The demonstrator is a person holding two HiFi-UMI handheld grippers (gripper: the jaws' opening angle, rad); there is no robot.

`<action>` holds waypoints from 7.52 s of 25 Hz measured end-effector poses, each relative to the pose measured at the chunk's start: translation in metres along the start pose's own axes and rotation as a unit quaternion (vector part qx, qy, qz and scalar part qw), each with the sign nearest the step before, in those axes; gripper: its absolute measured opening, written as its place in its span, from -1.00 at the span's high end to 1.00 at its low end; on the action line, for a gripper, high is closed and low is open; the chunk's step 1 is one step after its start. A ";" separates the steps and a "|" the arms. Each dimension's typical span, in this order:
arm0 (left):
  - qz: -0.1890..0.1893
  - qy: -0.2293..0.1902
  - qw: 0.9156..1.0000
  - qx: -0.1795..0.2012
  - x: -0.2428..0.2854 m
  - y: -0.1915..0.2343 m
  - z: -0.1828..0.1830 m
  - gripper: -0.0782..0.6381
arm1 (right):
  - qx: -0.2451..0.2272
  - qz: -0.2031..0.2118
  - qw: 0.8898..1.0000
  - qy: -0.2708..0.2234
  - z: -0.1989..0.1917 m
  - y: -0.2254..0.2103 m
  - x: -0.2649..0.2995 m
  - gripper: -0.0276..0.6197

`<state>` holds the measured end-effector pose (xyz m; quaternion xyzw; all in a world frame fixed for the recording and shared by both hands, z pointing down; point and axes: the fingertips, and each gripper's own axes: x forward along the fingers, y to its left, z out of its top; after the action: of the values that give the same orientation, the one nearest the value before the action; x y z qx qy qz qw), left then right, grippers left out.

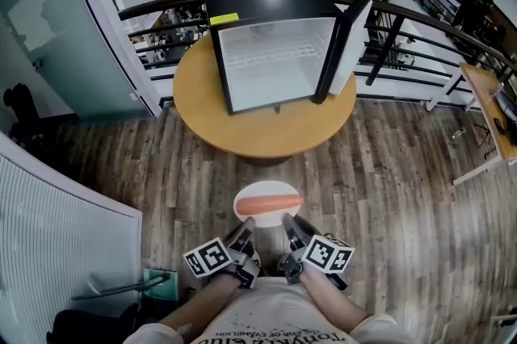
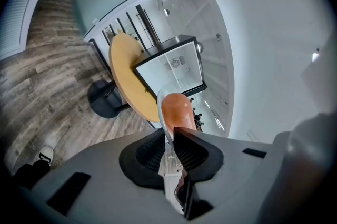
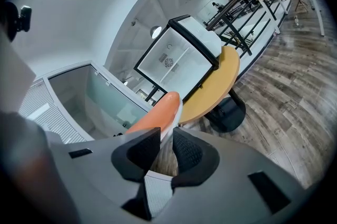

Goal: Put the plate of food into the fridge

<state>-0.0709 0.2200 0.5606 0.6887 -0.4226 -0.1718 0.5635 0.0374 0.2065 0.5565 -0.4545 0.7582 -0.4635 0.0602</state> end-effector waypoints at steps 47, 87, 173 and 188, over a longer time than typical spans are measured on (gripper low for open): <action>-0.007 -0.012 1.000 0.003 0.186 -0.006 0.130 0.61 | -0.012 0.012 1.000 0.000 0.160 -0.045 0.159 0.64; -0.003 -0.055 0.998 0.012 0.300 -0.049 0.230 0.61 | -0.028 0.040 0.999 0.006 0.291 -0.044 0.256 0.64; 0.035 -0.077 0.995 0.046 0.409 -0.042 0.371 0.52 | -0.084 0.012 0.996 -0.037 0.409 -0.047 0.412 0.56; 0.030 -0.067 0.996 0.053 0.406 -0.048 0.366 0.32 | -0.120 -0.013 0.992 -0.043 0.414 -0.055 0.410 0.56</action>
<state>-0.0768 -0.3259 0.5020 0.6914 -0.4884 -0.1781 0.5017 0.0470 -0.3760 0.4997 -0.4878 0.7991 -0.3499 0.0314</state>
